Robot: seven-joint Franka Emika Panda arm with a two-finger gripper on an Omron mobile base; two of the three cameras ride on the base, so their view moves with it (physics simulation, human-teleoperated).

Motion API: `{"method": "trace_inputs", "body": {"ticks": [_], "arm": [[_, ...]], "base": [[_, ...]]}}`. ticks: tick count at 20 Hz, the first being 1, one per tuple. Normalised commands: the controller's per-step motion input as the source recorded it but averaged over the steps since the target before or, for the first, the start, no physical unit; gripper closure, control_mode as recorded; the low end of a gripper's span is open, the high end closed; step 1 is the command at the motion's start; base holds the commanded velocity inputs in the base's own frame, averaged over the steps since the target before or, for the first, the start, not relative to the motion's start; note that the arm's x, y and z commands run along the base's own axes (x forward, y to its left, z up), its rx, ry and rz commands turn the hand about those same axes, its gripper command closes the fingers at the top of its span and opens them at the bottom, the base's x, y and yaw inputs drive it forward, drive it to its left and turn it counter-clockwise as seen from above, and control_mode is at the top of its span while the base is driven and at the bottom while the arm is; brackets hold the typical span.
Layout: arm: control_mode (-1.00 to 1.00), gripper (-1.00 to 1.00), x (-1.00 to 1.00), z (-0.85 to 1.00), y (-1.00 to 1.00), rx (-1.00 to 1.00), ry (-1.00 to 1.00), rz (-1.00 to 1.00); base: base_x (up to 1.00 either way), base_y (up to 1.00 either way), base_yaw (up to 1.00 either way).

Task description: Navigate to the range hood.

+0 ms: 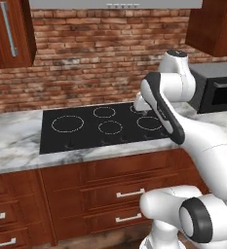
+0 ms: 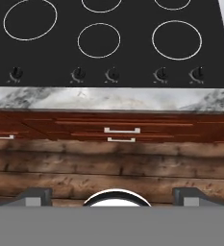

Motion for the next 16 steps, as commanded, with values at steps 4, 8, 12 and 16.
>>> {"method": "trace_inputs", "body": {"ticks": [4, 8, 12, 16], "arm": [[1.0, -1.0, 0.0, 0.0, 0.0, 0.0, 0.0, 0.0], [1.0, -1.0, 0.0, 0.0, 0.0, 0.0, 0.0, 0.0], [1.0, -1.0, 0.0, 0.0, 0.0, 0.0, 0.0, 0.0], [1.0, -1.0, 0.0, 0.0, 0.0, 0.0, 0.0, 0.0]], "base": [[0.29, 0.01, 0.0], [0.58, 0.15, 0.0], [0.48, 0.17, 0.0], [0.5, 0.28, -0.01]]}}
